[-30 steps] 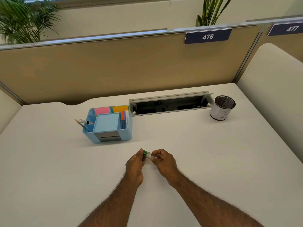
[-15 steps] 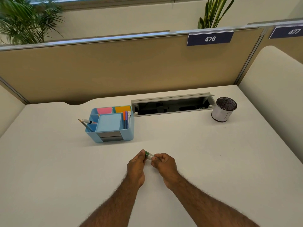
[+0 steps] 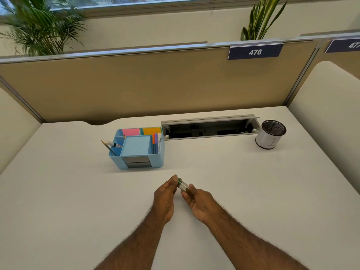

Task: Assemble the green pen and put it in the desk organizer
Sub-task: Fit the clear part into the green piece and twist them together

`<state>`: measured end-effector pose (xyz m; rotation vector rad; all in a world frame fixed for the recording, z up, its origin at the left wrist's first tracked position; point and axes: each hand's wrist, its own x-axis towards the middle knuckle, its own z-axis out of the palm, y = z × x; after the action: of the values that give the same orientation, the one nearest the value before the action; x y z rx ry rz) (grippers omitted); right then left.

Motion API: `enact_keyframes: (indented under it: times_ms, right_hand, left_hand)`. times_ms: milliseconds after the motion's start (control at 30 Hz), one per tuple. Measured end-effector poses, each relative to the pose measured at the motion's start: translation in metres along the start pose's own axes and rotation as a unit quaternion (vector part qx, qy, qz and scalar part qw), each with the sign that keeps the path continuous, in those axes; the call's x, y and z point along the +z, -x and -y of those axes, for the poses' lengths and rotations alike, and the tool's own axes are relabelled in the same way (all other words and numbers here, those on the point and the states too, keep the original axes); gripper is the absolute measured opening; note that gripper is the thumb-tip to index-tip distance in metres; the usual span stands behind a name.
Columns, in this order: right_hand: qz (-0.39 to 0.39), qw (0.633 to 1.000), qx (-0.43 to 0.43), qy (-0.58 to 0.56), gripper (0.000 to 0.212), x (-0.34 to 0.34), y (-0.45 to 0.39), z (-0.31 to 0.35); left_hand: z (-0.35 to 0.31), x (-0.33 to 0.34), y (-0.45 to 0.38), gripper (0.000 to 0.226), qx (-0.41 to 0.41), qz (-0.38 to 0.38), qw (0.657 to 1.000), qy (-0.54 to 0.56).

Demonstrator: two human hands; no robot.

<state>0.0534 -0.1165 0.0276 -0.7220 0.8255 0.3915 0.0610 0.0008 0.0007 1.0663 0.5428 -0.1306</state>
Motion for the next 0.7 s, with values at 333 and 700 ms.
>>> enact_keyframes:
  times_ms: [333,700]
  right_hand:
    - [0.000,0.999,0.032,0.039,0.031,0.000,0.007,0.003]
    - [0.013,0.978,0.104,0.182,0.045,-0.001,0.023,0.007]
  left_hand:
    - [-0.004,0.004,0.011,0.020,0.024,0.037,0.999,0.000]
    - [-0.014,0.010,0.022,0.030,0.032,0.086,0.993,-0.071]
